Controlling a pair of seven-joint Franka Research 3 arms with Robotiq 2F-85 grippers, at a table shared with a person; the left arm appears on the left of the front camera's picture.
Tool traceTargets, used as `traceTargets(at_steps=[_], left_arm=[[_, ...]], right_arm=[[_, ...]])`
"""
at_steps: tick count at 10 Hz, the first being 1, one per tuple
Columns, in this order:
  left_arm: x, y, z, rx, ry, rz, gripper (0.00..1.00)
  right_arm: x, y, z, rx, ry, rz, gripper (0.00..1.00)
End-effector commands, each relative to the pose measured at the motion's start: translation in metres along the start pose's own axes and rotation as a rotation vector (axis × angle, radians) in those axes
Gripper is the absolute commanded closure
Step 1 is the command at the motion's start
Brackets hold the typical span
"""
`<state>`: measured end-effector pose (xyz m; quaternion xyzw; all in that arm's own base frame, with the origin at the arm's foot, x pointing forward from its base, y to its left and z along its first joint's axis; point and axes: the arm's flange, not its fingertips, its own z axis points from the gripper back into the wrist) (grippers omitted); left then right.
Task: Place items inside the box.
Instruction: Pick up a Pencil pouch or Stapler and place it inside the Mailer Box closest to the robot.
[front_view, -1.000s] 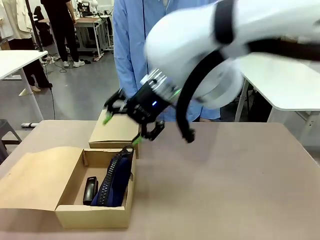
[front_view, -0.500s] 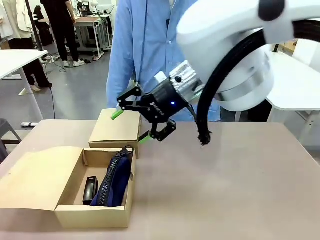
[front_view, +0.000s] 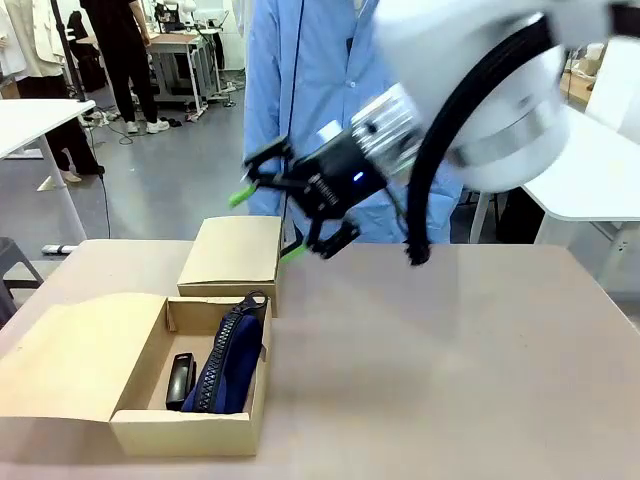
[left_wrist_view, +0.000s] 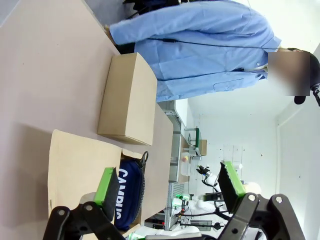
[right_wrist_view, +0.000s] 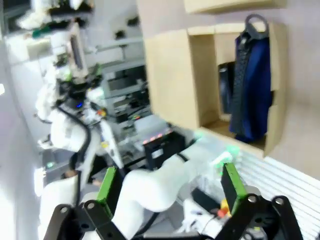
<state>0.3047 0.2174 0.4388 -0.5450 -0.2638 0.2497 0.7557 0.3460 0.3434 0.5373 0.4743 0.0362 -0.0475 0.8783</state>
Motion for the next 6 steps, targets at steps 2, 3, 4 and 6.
traceTargets(at_steps=[2, 3, 4, 6], left_arm=[[0.000, 0.001, 0.001, -0.017, -0.002, -0.016, 0.00], [0.000, 0.001, 0.001, -0.017, -0.002, -0.016, 0.00], [0.000, 0.001, 0.001, -0.017, -0.002, -0.016, 0.00], [0.000, 0.001, 0.001, -0.017, -0.002, -0.016, 0.00]], right_arm=[[-0.021, -0.061, 0.157, 0.275, 0.015, -0.059, 0.00], [-0.024, -0.093, 0.207, 0.392, 0.065, -0.047, 0.00], [-0.023, -0.126, 0.243, 0.480, 0.136, -0.024, 0.00], [-0.026, -0.201, 0.294, 0.625, 0.079, 0.021, 0.00]])
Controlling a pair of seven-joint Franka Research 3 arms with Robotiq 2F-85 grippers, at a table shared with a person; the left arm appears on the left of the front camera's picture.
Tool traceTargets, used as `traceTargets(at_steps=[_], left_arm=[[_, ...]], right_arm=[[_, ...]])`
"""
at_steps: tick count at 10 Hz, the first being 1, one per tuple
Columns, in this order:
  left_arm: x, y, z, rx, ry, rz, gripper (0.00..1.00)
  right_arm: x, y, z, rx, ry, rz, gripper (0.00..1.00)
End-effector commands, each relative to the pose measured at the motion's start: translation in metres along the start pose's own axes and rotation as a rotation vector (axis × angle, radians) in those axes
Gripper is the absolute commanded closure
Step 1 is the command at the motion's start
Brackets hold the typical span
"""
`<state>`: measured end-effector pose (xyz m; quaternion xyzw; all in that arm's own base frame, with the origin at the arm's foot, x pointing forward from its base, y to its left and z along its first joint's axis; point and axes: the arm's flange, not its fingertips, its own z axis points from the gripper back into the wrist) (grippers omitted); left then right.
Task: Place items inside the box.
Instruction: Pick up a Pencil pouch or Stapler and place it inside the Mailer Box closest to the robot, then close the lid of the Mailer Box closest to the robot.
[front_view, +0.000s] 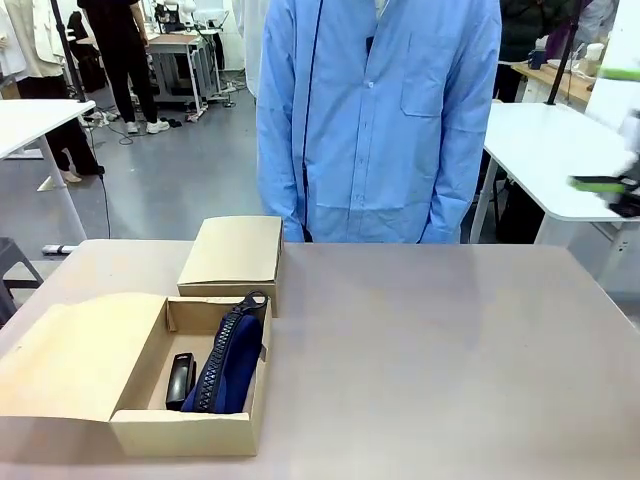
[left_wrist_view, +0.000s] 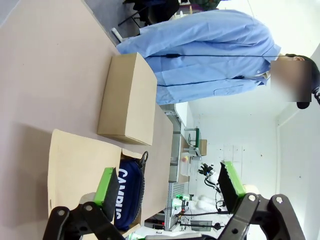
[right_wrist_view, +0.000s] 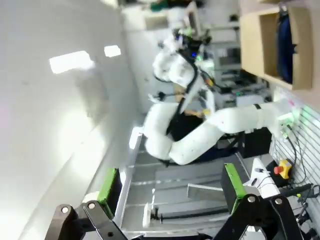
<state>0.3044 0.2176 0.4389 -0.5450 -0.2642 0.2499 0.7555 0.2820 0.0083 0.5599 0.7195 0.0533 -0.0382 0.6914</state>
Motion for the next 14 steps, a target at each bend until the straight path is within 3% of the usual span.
traceTargets(at_steps=[1, 3, 5, 6, 14], left_arm=[[0.000, 0.001, 0.000, -0.017, -0.001, -0.016, 0.00], [0.000, 0.001, 0.000, -0.017, -0.001, -0.016, 0.00], [0.000, 0.001, 0.000, -0.017, -0.001, -0.016, 0.00], [0.000, 0.001, 0.000, -0.017, -0.001, -0.016, 0.00], [0.000, 0.001, 0.000, -0.017, -0.001, -0.016, 0.00]], right_arm=[[0.009, -0.050, 0.055, 0.003, 0.007, 0.052, 0.00], [-0.012, -0.112, 0.107, 0.086, -0.071, 0.006, 0.00], [-0.002, -0.146, 0.080, -0.058, -0.113, -0.089, 0.00], [-0.006, -0.103, 0.125, 0.079, -0.079, -0.020, 0.00], [-0.006, -0.103, 0.125, 0.079, -0.079, -0.020, 0.00]])
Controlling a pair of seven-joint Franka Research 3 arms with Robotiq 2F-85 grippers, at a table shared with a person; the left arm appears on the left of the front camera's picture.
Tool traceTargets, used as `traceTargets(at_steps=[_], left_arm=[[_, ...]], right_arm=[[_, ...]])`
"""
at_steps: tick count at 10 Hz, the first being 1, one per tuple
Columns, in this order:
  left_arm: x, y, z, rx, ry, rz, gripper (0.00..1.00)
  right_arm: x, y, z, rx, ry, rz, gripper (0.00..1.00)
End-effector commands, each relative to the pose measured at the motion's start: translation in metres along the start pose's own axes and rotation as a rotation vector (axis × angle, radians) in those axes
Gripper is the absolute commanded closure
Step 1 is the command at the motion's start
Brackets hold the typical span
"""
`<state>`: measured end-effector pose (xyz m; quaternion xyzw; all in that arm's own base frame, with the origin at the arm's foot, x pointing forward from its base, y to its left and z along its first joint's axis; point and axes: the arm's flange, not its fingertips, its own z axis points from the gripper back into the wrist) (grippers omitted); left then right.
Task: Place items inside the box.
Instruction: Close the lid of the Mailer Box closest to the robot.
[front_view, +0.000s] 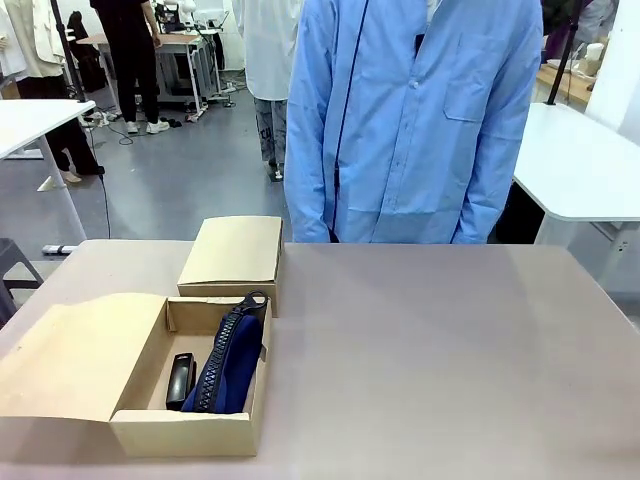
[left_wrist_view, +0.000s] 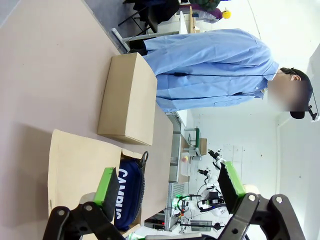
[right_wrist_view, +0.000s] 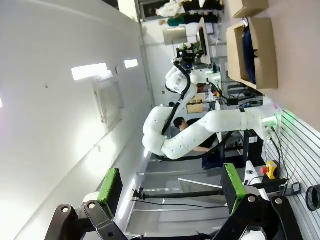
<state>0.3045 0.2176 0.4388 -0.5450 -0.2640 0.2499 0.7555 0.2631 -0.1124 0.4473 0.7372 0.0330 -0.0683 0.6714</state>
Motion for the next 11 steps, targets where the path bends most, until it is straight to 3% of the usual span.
traceTargets(at_steps=[1, 2, 3, 5, 7, 8, 10, 11], left_arm=[[0.000, 0.001, 0.001, -0.017, -0.001, -0.016, 0.00], [0.000, 0.000, 0.000, 0.000, 0.000, 0.000, 0.00], [-0.003, -0.022, -0.012, -0.145, 0.098, -0.123, 0.00], [-0.045, -0.058, -0.043, -0.420, 0.314, -0.521, 0.00], [-0.098, -0.058, -0.063, -0.487, 0.474, -0.900, 0.00], [-0.108, -0.047, -0.073, -0.423, 0.431, -1.145, 0.00], [-0.106, -0.010, -0.071, -0.329, 0.398, -1.470, 0.00], [-0.097, 0.006, -0.071, -0.298, 0.329, -1.544, 0.00]], right_arm=[[0.001, 0.007, -0.001, 0.021, -0.011, -0.008, 0.00], [0.001, 0.007, -0.001, 0.021, -0.011, -0.008, 0.00], [0.001, 0.007, -0.001, 0.021, -0.011, -0.008, 0.00], [0.001, 0.007, -0.001, 0.021, -0.011, -0.008, 0.00], [0.001, 0.007, -0.001, 0.021, -0.011, -0.008, 0.00], [0.001, 0.007, -0.001, 0.021, -0.011, -0.008, 0.00], [0.001, 0.007, -0.001, 0.021, -0.011, -0.008, 0.00], [0.001, 0.007, -0.001, 0.021, -0.011, -0.008, 0.00]])
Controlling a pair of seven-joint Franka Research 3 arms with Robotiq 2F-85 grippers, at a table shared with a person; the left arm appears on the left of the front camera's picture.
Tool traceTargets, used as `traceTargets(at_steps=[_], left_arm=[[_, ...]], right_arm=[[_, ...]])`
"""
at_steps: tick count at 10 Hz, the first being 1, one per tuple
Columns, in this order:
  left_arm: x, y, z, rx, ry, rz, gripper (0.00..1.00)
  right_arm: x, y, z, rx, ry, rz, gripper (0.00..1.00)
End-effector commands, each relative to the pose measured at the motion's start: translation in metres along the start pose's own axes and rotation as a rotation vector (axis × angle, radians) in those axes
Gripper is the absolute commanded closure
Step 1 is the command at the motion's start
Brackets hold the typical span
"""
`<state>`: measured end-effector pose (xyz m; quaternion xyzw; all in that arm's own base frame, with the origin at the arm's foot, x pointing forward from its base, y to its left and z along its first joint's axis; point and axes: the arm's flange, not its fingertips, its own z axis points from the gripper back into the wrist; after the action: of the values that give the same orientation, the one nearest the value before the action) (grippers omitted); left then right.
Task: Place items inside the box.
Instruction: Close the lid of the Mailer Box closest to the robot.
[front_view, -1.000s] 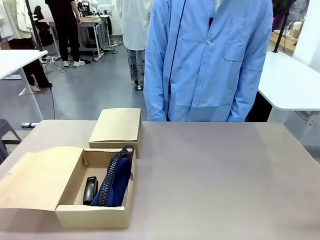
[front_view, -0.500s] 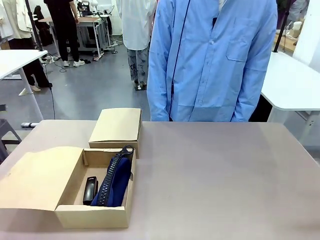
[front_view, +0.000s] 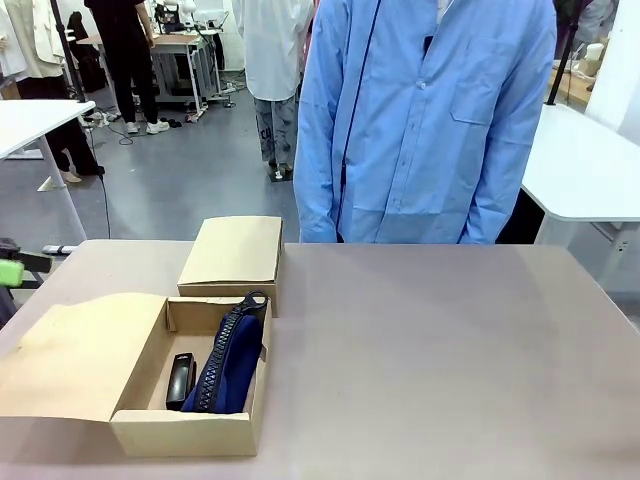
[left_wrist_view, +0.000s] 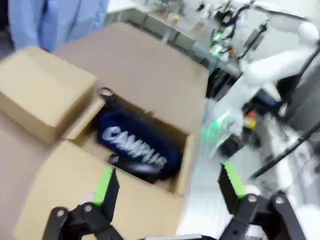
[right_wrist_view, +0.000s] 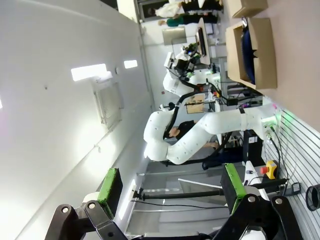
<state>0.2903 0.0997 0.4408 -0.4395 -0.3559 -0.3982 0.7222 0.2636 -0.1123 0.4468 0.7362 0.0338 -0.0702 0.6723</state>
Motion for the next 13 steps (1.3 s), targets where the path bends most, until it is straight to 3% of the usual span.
traceTargets(at_steps=[1, 3, 4, 5, 8, 10, 11, 13], left_arm=[[0.015, -0.012, -0.006, -0.046, -0.037, 0.147, 0.00], [0.015, -0.012, -0.006, -0.046, -0.037, 0.147, 0.00], [-0.002, 0.001, -0.003, -0.018, -0.004, 0.041, 0.00], [-0.009, 0.007, -0.012, 0.060, 0.004, -0.258, 0.00], [-0.063, 0.071, 0.019, 0.192, 0.072, -0.564, 0.00], [-0.090, 0.091, 0.046, 0.312, 0.102, -0.557, 0.00], [-0.101, 0.105, 0.065, 0.285, 0.084, -0.467, 0.00], [-0.122, 0.123, 0.086, 0.348, 0.152, -0.364, 0.00]], right_arm=[[0.000, 0.007, -0.001, 0.023, -0.009, -0.005, 0.00], [0.000, 0.007, -0.001, 0.023, -0.009, -0.005, 0.00], [0.000, 0.007, -0.001, 0.023, -0.009, -0.005, 0.00], [0.000, 0.007, -0.001, 0.023, -0.009, -0.005, 0.00], [0.000, 0.007, -0.001, 0.023, -0.009, -0.005, 0.00], [0.000, 0.007, -0.001, 0.023, -0.009, -0.005, 0.00], [0.000, 0.007, -0.001, 0.023, -0.009, -0.005, 0.00], [0.000, 0.007, -0.001, 0.023, -0.009, -0.005, 0.00]])
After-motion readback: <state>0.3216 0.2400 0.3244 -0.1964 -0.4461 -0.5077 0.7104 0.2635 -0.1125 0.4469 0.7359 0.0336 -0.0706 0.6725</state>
